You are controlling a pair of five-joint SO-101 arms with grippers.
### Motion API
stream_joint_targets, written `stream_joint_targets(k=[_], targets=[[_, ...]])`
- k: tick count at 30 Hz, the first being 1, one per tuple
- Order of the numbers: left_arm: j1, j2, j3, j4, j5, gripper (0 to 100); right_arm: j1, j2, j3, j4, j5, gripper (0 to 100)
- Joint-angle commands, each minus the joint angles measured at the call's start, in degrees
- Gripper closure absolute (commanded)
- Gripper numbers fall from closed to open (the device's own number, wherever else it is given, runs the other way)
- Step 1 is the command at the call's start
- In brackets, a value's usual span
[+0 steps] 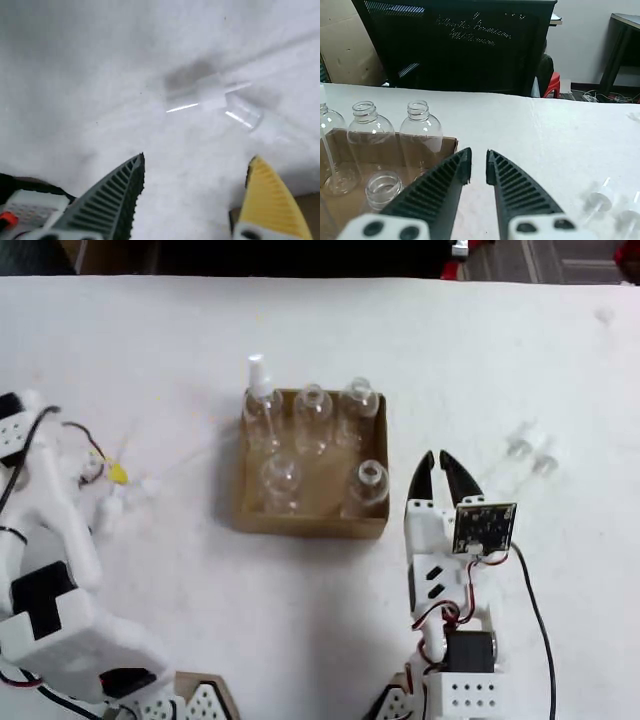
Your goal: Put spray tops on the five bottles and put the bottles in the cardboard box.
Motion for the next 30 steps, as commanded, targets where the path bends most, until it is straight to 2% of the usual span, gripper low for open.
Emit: stream_joint_targets(k=[1,5,7,11,13,15,19,23,30], targets=[[0.0,0.2,-8.7,-7.4,5.6,70,-0.3,-0.5,0.4,0.2,1.0,95.6],[1.0,2.1,-8.2,-17.7,6.0,73,-0.2,-0.5,0.4,0.2,1.0,95.6],[0.8,3.6,-8.4,-20.0,5.6,80,-0.2,-0.5,0.4,0.2,1.0,95.6],[0.0,6.8,-9.7,-25.8,5.5,99,-0.1,-0.5,0.4,0.1,1.0,95.6],[1.1,8.9,-10.8,-29.6,5.5,95,-0.2,-0.5,0.4,0.1,1.0,95.6],[3.3,11.6,-12.4,-32.4,5.5,98,-0.1,-0.5,0.4,0.0,1.0,95.6],[8.1,17.7,-17.8,-32.2,2.2,98,0.0,-0.5,0.4,0.0,1.0,95.6],[11.1,24.6,-23.6,-30.2,1.9,98,0.0,-0.5,0.4,0.0,1.0,95.6],[11.9,36.5,-36.6,-22.2,2.2,98,0.0,-0.5,0.4,0.0,1.0,95.6]])
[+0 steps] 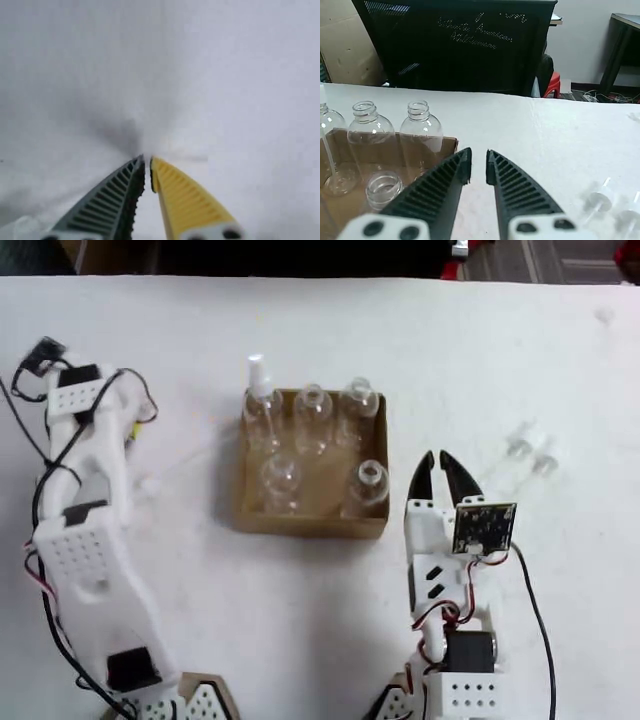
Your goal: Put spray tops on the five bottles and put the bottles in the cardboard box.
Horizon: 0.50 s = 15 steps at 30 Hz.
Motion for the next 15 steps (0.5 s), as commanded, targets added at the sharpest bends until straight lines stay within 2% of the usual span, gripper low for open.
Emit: stream_joint_targets(k=[1,6,12,15], targets=[[0.5,4.4,-11.8,6.4,-0.4,98,-0.1,-0.5,0.4,0.0,1.0,95.6],[1.1,10.4,-22.8,14.7,-0.4,98,0.0,-0.5,0.4,0.0,1.0,95.6],[3.3,11.6,-38.2,30.6,-1.1,98,0.0,-0.5,0.4,0.0,1.0,95.6],[5.8,12.1,-45.9,34.3,-8.4,98,0.0,-0.5,0.4,0.0,1.0,95.6]])
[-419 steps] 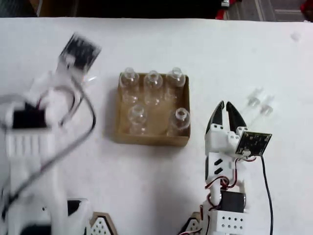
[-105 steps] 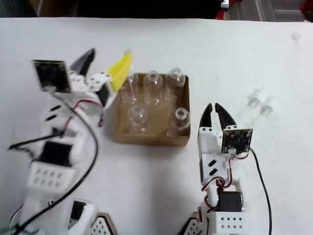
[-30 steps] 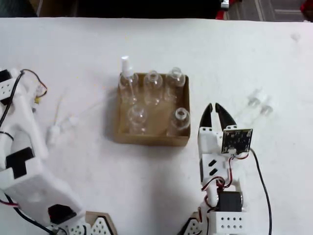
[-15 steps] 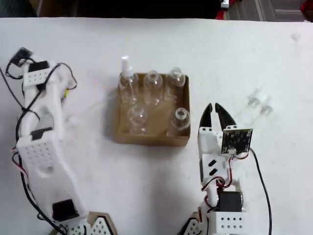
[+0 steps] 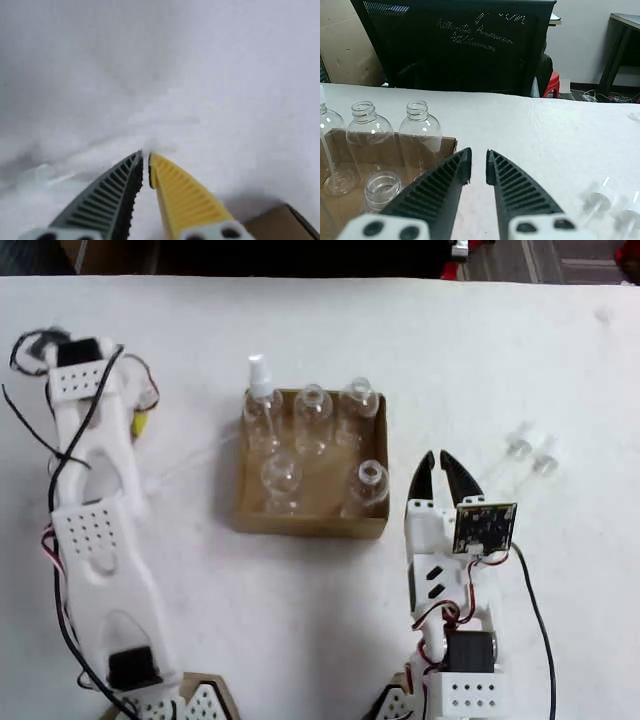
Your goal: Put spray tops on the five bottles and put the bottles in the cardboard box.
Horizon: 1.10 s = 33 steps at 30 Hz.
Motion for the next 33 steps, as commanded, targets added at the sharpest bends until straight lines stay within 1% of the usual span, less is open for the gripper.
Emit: stream_joint_targets(k=[1,2,3,5,8,11,15,20,21,23,25,33], targets=[[3.7,-0.7,-13.5,5.7,-10.1,98,-0.1,-0.5,0.4,0.0,1.0,95.6],[3.4,-0.7,-14.9,4.7,-11.1,98,-0.1,-0.5,0.4,0.0,1.0,95.6],[2.9,-0.7,-16.1,3.7,-10.5,98,-0.1,-0.5,0.4,0.0,1.0,95.6],[1.4,-0.6,-17.2,1.8,-7.7,98,0.0,-0.5,0.4,0.0,1.0,95.6],[0.3,1.4,-15.8,-1.8,-3.8,98,0.0,-0.5,0.4,0.0,1.0,95.6],[-0.6,6.0,-14.1,-4.0,-2.5,98,0.0,-0.5,0.4,0.0,1.0,95.6],[-0.6,11.6,-15.1,-1.6,-1.0,98,0.0,-0.5,0.4,0.0,1.0,95.6],[4.0,13.6,-20.6,6.2,-1.3,98,0.0,-0.5,0.4,0.0,1.0,95.6],[5.3,13.5,-20.7,6.4,-2.9,98,0.0,-0.5,0.4,0.0,1.0,95.6],[7.8,13.5,-19.5,6.3,-9.1,98,0.0,-0.5,0.4,0.0,1.0,95.6],[10.3,13.7,-17.7,6.3,-13.7,98,0.0,-0.5,0.4,-0.1,1.0,95.6],[16.1,10.9,-1.3,6.4,-21.0,98,0.0,-0.5,0.4,-0.1,1.0,95.6]])
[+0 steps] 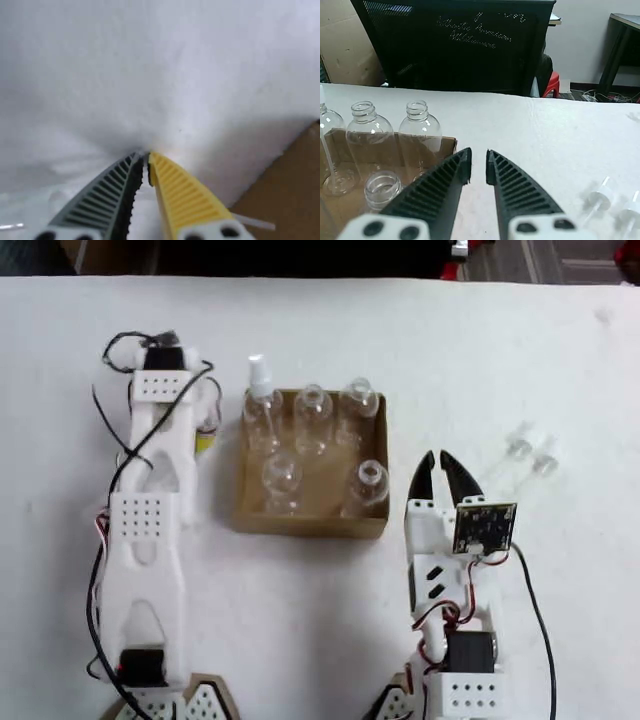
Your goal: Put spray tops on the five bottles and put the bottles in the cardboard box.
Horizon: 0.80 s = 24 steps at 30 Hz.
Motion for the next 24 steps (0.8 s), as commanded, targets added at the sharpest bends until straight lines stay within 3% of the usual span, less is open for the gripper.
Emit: stream_joint_targets(k=[1,7,14,20,24], targets=[[3.5,-4.7,9.7,1.1,-4.0,98,0.0,-0.5,0.4,-0.1,1.0,95.6],[5.0,-18.9,30.2,1.1,-4.7,98,0.0,-0.5,0.4,-0.1,1.0,95.6],[4.5,-33.5,52.7,0.7,-10.9,98,0.0,-0.5,0.4,-0.1,1.1,95.6],[3.9,-41.5,63.8,-0.1,-13.0,98,0.0,-0.5,0.4,-0.1,1.1,95.6],[-0.4,-47.0,64.3,-0.3,-13.4,98,0.0,-0.5,0.4,-0.1,1.1,95.6]])
